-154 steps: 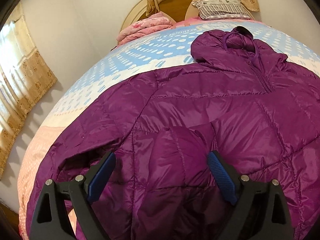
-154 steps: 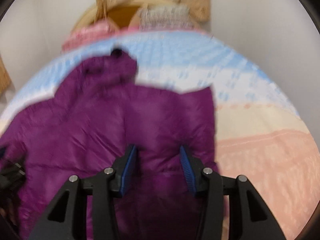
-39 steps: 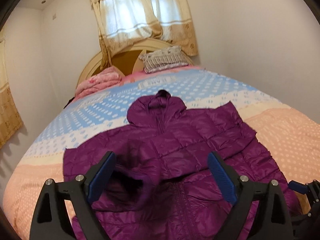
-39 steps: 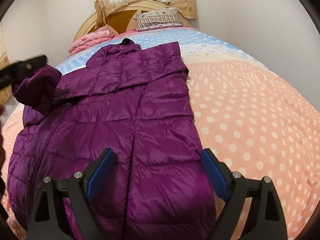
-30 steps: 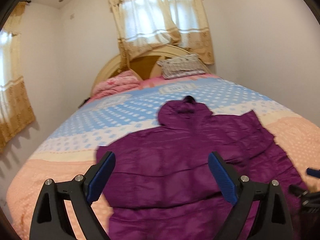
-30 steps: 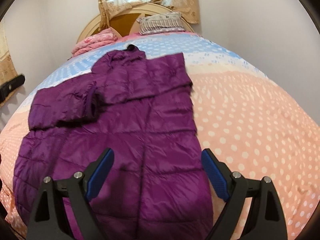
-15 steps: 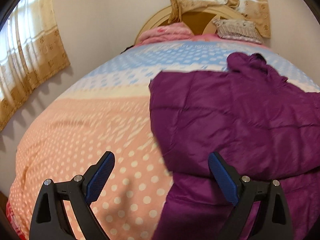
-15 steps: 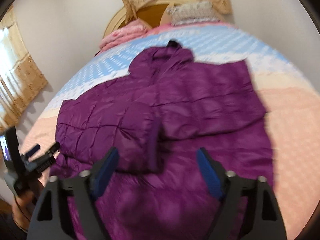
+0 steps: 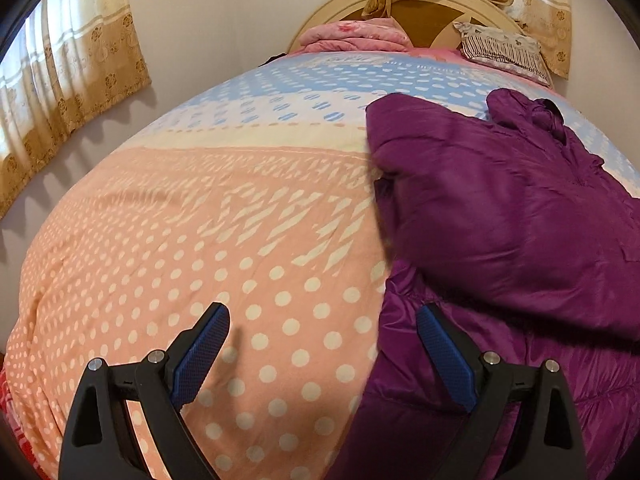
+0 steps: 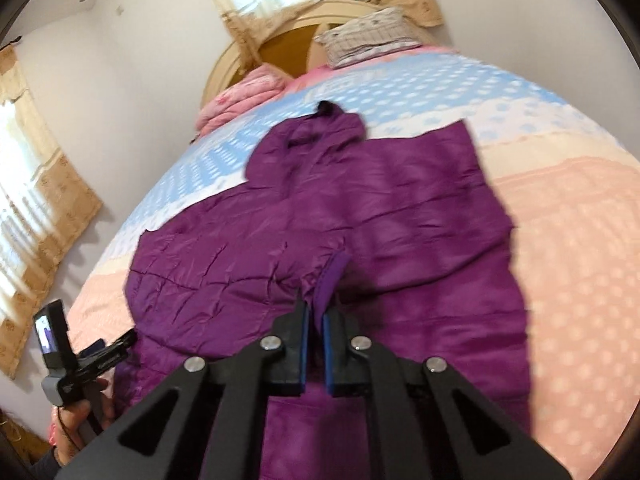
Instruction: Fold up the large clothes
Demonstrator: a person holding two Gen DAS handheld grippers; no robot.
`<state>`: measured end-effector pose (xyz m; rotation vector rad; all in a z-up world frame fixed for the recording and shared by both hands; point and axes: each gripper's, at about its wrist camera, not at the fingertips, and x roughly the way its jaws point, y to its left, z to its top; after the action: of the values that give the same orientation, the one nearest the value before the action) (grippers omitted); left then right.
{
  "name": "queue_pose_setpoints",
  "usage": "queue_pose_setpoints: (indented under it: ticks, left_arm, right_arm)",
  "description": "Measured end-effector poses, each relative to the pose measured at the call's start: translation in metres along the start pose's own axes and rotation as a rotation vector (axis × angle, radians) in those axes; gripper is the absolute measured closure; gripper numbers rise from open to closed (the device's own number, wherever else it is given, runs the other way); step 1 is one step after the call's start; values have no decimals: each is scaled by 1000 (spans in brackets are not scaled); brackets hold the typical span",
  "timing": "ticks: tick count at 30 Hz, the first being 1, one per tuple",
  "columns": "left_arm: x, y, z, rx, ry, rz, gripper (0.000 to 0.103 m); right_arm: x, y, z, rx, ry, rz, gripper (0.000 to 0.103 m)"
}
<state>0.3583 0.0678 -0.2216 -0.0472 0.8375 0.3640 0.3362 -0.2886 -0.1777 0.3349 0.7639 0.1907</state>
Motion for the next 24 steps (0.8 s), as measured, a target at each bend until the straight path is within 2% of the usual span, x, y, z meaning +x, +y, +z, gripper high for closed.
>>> queue_pose_setpoints:
  ticks: [5,10,12,13,15,16,17,19,22,24]
  left_arm:
    - [1,-6,0,31,4,14,8]
    - [4,-10,2,41,14,19,8]
    - [2,-8,3,33,12,21,8]
    - [-1,-6,6,24,8,19,8]
    - [-11,0,18,6,-23,-4,8]
    - [-18,2,27,0,-50,-8,8]
    - [-24,3,39,-7,-80,-12,8]
    - [-32,1,64,-19,-119,-41,8]
    - [-30,-16,101,-16,-149,-65,8]
    - [-23,-28,109,-12,-149,-96,8]
  right_arm:
    - [8,-24,-13,58,30,-125,95]
    - [13,-29,-14,42,58,-147,95]
    - [9,-32,-14,40,60,-154,91]
    - [2,-33,-11,55,43,-179,86]
    - [-14,-34,-6,74,-7,-219,52]
    - [-25,-33,-2,74,-43,-239,50]
    - [-37,-29,3,64,-83,-261,50]
    - [-46,-22,13,55,-115,-245,50]
    - [-34,3,30,16,-101,-172,51]
    - [-13,14,36,9,-62,-111,64]
